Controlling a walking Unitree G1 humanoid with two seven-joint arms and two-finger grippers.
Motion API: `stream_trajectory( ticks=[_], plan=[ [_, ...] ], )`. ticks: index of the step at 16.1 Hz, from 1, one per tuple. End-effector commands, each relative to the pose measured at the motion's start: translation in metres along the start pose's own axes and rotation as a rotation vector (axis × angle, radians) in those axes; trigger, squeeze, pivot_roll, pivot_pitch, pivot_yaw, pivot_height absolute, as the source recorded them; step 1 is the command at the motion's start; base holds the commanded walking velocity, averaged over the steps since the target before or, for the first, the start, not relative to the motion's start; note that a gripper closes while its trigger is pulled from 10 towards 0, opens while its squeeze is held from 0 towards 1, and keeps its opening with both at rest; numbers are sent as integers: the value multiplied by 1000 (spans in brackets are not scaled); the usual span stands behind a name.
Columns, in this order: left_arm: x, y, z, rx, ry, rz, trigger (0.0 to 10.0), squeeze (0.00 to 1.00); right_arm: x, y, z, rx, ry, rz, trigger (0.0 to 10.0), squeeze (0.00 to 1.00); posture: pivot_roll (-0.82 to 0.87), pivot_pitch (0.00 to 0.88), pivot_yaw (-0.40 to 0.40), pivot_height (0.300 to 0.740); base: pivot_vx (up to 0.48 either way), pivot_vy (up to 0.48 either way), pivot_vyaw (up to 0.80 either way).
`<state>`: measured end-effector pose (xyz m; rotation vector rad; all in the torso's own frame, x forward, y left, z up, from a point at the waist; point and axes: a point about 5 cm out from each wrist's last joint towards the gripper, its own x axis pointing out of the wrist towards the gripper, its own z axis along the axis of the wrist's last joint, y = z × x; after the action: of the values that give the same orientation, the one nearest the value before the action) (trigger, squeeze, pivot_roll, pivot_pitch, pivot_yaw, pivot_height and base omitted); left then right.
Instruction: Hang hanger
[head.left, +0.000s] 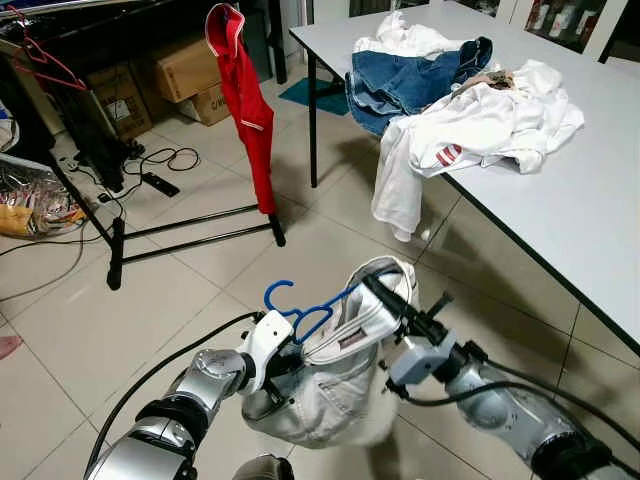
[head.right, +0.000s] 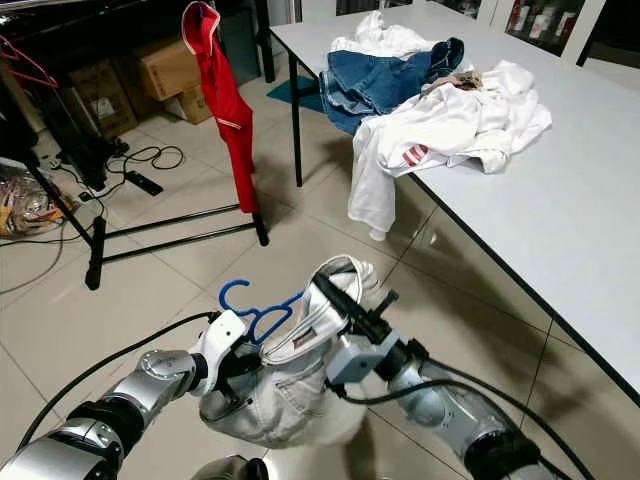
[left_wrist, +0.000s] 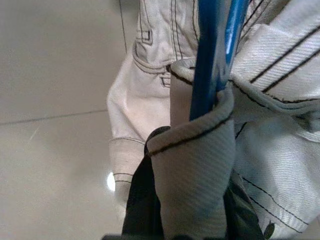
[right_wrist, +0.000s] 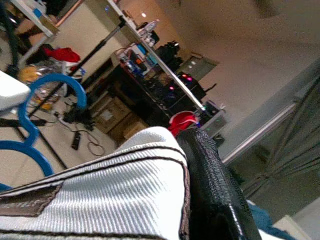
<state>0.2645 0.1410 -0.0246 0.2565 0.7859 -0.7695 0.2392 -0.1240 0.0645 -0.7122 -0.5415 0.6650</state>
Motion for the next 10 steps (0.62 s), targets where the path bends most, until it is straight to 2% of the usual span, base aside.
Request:
stream_trajectory(
  ticks=[1,3,5,7,8,10],
  plan=[
    [-13,11,-37,-88,160,103,10000,0,13,-24,17,59,-143,-134,10000,0,18,0,80,740,0,0,0],
    [-16,16,-41,-163,169,163,10000,0,13,-22,25,158,-185,-87,10000,0,17,0,83,740,0,0,0],
    [-16,17,-42,-215,166,181,10000,0,12,-22,27,174,-203,-59,10000,0,16,0,84,740,0,0,0],
    [-16,15,-44,-287,158,187,10000,0,10,-22,23,144,-179,-34,10000,0,15,0,84,740,0,0,0],
    [-16,15,-46,-339,157,196,10000,0,7,-24,15,87,-126,-22,10000,0,12,0,85,740,0,0,0],
    [-16,14,-48,-378,154,198,10000,0,6,-28,10,-11,-81,-19,10000,0,12,0,85,740,0,0,0]
  ],
)
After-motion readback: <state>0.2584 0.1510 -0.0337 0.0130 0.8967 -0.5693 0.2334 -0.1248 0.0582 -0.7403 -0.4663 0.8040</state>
